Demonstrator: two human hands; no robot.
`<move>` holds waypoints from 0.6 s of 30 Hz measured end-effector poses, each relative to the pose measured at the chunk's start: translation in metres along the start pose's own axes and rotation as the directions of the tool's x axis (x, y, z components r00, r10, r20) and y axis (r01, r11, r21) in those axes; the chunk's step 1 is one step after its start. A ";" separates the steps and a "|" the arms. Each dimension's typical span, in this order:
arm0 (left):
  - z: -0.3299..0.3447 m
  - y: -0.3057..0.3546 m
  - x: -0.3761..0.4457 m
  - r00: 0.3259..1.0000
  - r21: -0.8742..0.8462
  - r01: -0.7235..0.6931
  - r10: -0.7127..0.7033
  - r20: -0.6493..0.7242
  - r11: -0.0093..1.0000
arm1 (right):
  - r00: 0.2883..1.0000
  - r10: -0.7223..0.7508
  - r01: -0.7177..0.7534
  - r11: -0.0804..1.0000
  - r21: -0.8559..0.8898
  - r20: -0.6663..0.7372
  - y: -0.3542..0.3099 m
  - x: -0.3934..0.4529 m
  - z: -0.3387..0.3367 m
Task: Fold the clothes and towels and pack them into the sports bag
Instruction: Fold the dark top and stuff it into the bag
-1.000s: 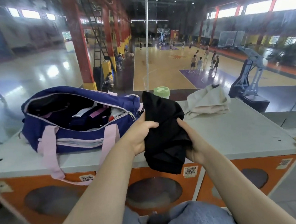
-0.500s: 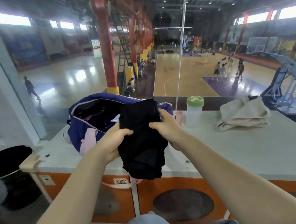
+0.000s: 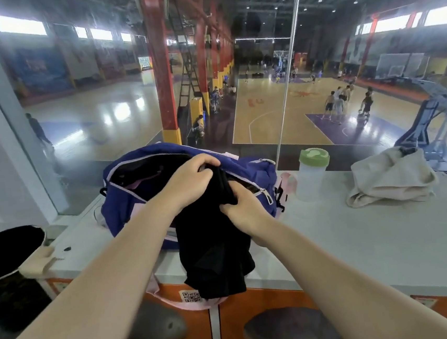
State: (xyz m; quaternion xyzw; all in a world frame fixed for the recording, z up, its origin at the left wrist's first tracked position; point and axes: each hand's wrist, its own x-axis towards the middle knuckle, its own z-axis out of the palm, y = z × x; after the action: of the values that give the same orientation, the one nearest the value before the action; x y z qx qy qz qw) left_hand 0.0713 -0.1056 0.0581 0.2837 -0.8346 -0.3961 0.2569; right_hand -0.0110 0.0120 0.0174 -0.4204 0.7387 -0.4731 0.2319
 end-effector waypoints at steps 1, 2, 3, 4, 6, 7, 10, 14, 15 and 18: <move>0.001 0.002 0.008 0.999 -0.010 -0.032 0.032 0.000 0.999 | 1.000 -0.003 0.003 1.000 -0.003 0.000 0.000 0.004 -0.002; 0.001 0.003 0.016 0.999 -0.026 -0.051 0.051 0.001 0.998 | 1.000 -0.007 0.007 1.000 -0.012 -0.003 -0.001 0.007 -0.003; 0.000 0.004 0.024 0.998 -0.038 -0.058 0.058 0.002 0.998 | 1.000 -0.013 0.013 1.000 -0.026 -0.004 -0.002 0.011 -0.004; -0.001 0.003 0.032 0.998 -0.041 -0.056 0.057 0.001 0.998 | 1.000 -0.025 0.024 0.999 -0.043 -0.009 -0.004 0.014 -0.005; -0.004 -0.006 0.045 0.998 0.006 -0.065 0.065 0.010 0.998 | 0.999 -0.045 0.044 0.996 -0.076 -0.018 -0.008 0.021 -0.007; -0.006 -0.014 0.049 0.997 0.067 -0.082 0.081 0.019 0.994 | 0.999 -0.043 0.041 0.995 -0.091 -0.019 -0.010 0.024 -0.007; -0.010 -0.041 0.055 0.984 0.319 -0.179 0.170 0.056 0.931 | 1.000 -0.009 0.007 0.995 -0.100 -0.021 -0.009 0.031 -0.008; -0.017 -0.053 0.059 0.956 0.431 -0.292 0.278 0.098 0.854 | 0.999 0.003 -0.009 0.984 -0.177 -0.034 0.000 0.032 -0.008; -0.019 -0.050 0.058 0.954 0.440 -0.298 0.283 0.101 0.847 | 0.999 -0.005 -0.002 0.981 -0.192 -0.036 0.003 0.030 -0.009; -0.017 -0.049 0.058 0.943 0.543 -0.321 0.316 0.104 0.776 | 0.999 0.028 -0.030 0.984 -0.175 -0.018 0.009 0.026 -0.007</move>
State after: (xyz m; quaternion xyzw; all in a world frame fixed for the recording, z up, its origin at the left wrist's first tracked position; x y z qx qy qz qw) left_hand 0.0548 -0.1797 0.0396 0.1990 -0.9497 -0.0902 0.2243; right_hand -0.0339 -0.0048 0.0137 -0.4248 0.7853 -0.4059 0.1952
